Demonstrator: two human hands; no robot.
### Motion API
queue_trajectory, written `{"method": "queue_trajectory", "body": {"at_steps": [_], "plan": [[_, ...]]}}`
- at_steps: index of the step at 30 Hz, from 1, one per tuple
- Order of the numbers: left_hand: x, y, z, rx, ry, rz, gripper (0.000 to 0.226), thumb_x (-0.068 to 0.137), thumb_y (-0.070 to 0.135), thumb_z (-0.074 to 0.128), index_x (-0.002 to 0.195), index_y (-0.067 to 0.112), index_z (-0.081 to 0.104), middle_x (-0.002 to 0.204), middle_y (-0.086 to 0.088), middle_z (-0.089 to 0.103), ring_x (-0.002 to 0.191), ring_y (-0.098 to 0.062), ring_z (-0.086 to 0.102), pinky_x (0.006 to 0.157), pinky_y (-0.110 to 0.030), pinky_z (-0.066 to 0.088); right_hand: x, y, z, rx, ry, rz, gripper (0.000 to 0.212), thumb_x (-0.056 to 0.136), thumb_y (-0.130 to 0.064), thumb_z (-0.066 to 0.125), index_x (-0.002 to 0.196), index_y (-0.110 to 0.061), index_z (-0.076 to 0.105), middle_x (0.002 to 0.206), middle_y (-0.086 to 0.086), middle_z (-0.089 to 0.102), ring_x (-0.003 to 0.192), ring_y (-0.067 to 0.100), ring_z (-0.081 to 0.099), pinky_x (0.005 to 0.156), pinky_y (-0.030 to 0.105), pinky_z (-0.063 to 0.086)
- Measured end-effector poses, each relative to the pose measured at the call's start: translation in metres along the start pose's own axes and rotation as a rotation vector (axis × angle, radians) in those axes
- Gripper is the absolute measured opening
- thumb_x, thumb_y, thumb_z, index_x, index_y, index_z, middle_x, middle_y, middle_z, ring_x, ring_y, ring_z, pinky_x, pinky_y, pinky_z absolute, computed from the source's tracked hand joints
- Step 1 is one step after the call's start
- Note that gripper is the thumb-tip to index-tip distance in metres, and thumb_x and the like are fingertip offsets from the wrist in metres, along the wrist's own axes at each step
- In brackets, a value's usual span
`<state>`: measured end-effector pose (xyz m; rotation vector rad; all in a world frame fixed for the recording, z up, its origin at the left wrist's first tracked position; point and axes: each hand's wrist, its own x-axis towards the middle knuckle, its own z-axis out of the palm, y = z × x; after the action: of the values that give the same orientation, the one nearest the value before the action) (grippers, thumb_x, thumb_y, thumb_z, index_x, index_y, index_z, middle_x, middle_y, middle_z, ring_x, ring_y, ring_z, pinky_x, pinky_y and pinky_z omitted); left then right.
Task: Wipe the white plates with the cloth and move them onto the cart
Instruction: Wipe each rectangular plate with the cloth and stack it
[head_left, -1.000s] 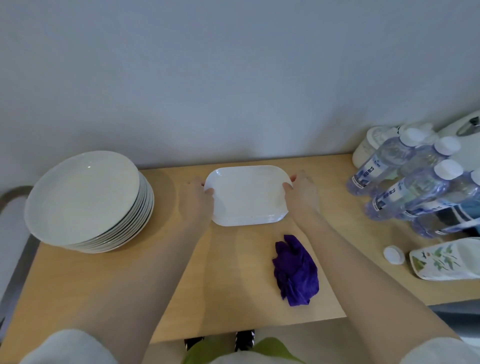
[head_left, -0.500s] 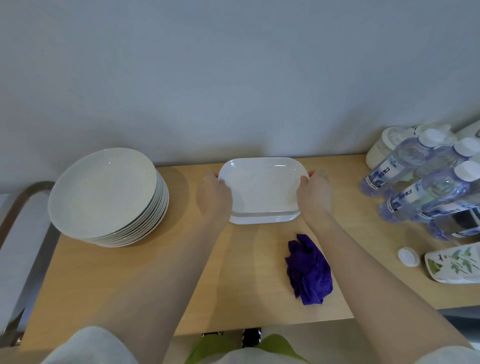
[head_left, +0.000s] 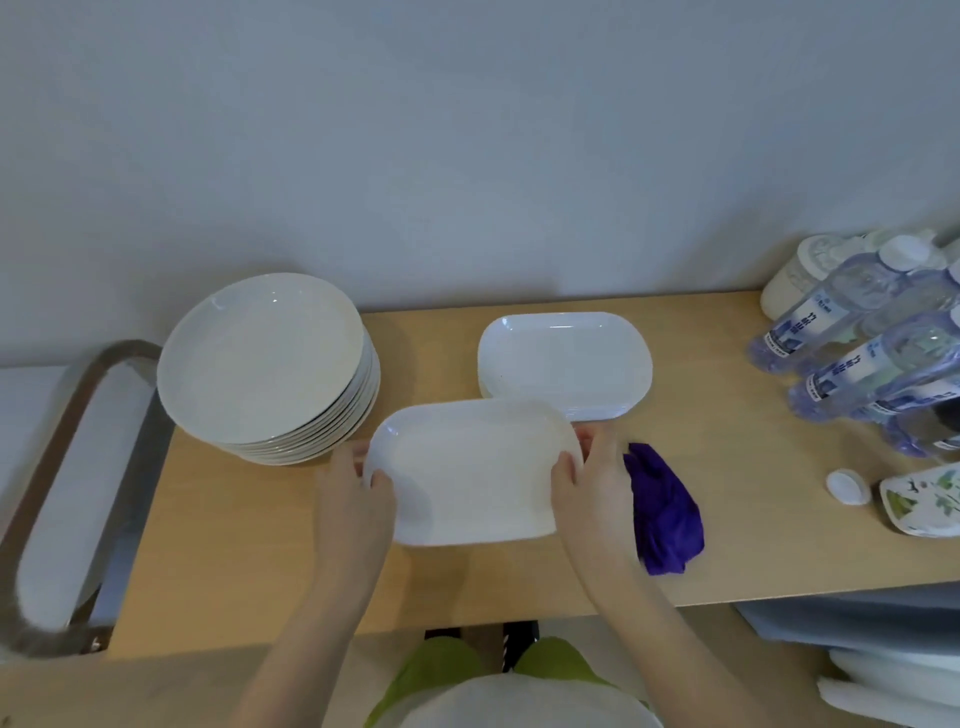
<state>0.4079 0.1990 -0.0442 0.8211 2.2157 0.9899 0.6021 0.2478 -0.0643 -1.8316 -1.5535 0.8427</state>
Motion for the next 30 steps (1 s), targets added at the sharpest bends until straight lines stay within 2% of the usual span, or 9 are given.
{"method": "queue_trajectory", "body": {"at_steps": [4,7,10,15,20,23,26,28,30], "plan": [[-0.010,-0.034,-0.005,0.008,-0.063,-0.108,0.035,0.086,-0.001,0.043,0.116,0.015,0.048,0.092,0.004,0.056,0.085,-0.023,0.052,0.060,-0.032,0.039,-0.026,0.016,0.020,-0.047,-0.136,0.103,0.023,0.095,-0.008,0.045,0.118,-0.012,0.045,0.106,-0.001,0.055,0.071,0.003,0.051,0.057,0.013,0.043],[-0.007,-0.048,-0.004,0.025,-0.082,-0.126,0.039,0.085,-0.002,0.042,0.121,0.013,0.046,0.088,0.008,0.051,0.087,-0.025,0.051,0.062,-0.033,0.040,-0.036,0.021,0.030,-0.084,-0.223,0.157,0.026,0.095,-0.007,0.042,0.121,-0.012,0.043,0.112,0.005,0.058,0.086,0.021,0.058,0.073,0.037,0.051],[-0.003,-0.056,-0.002,0.026,-0.134,-0.132,0.041,0.086,-0.004,0.042,0.124,0.009,0.045,0.096,-0.004,0.053,0.090,-0.028,0.051,0.069,-0.035,0.041,-0.036,0.025,0.036,-0.129,-0.241,0.162,0.030,0.095,-0.005,0.040,0.125,-0.010,0.042,0.118,0.007,0.056,0.092,0.025,0.058,0.071,0.034,0.048],[-0.004,-0.064,0.003,0.016,-0.144,-0.125,0.045,0.084,-0.009,0.039,0.125,0.009,0.047,0.113,-0.005,0.051,0.093,-0.023,0.051,0.074,-0.033,0.042,-0.035,0.027,0.043,-0.185,-0.234,0.159,0.034,0.095,-0.004,0.039,0.129,-0.010,0.041,0.129,0.007,0.046,0.095,0.025,0.056,0.068,0.027,0.041],[-0.004,-0.069,0.005,0.053,-0.136,-0.102,0.051,0.081,-0.012,0.035,0.125,0.009,0.050,0.117,-0.013,0.050,0.093,-0.026,0.050,0.081,-0.039,0.047,-0.036,0.022,0.050,-0.325,-0.188,0.095,0.037,0.094,-0.003,0.040,0.131,-0.004,0.039,0.128,0.011,0.043,0.115,0.023,0.043,0.098,0.028,0.038],[-0.003,-0.069,0.006,0.087,-0.123,-0.092,0.050,0.081,-0.012,0.035,0.124,0.009,0.049,0.115,-0.012,0.047,0.088,-0.024,0.046,0.074,-0.033,0.039,-0.035,0.022,0.048,-0.439,-0.159,0.044,0.036,0.094,-0.006,0.041,0.130,-0.005,0.043,0.127,0.011,0.045,0.114,0.024,0.042,0.100,0.032,0.036],[0.001,-0.072,0.005,0.112,-0.135,-0.088,0.047,0.080,-0.011,0.037,0.121,0.007,0.050,0.112,-0.012,0.050,0.089,-0.026,0.048,0.073,-0.035,0.041,-0.030,0.027,0.030,-0.555,0.053,-0.034,0.037,0.090,-0.005,0.047,0.127,-0.007,0.052,0.127,0.011,0.050,0.114,0.030,0.043,0.094,0.037,0.034],[0.004,-0.074,0.003,0.114,-0.148,-0.086,0.040,0.081,-0.008,0.040,0.115,0.008,0.053,0.104,-0.008,0.057,0.092,-0.028,0.053,0.072,-0.037,0.045,-0.023,0.037,0.009,-0.594,0.244,0.009,0.036,0.089,-0.010,0.052,0.126,-0.010,0.054,0.134,0.008,0.048,0.121,0.033,0.041,0.096,0.045,0.031],[0.006,-0.076,0.000,0.108,-0.163,-0.075,0.034,0.081,-0.006,0.042,0.107,0.010,0.058,0.093,-0.002,0.059,0.090,-0.027,0.055,0.068,-0.035,0.044,-0.016,0.051,-0.010,-0.653,0.216,0.151,0.046,0.091,-0.026,0.055,0.135,-0.018,0.044,0.145,0.004,0.037,0.130,0.030,0.031,0.103,0.049,0.026]]}}
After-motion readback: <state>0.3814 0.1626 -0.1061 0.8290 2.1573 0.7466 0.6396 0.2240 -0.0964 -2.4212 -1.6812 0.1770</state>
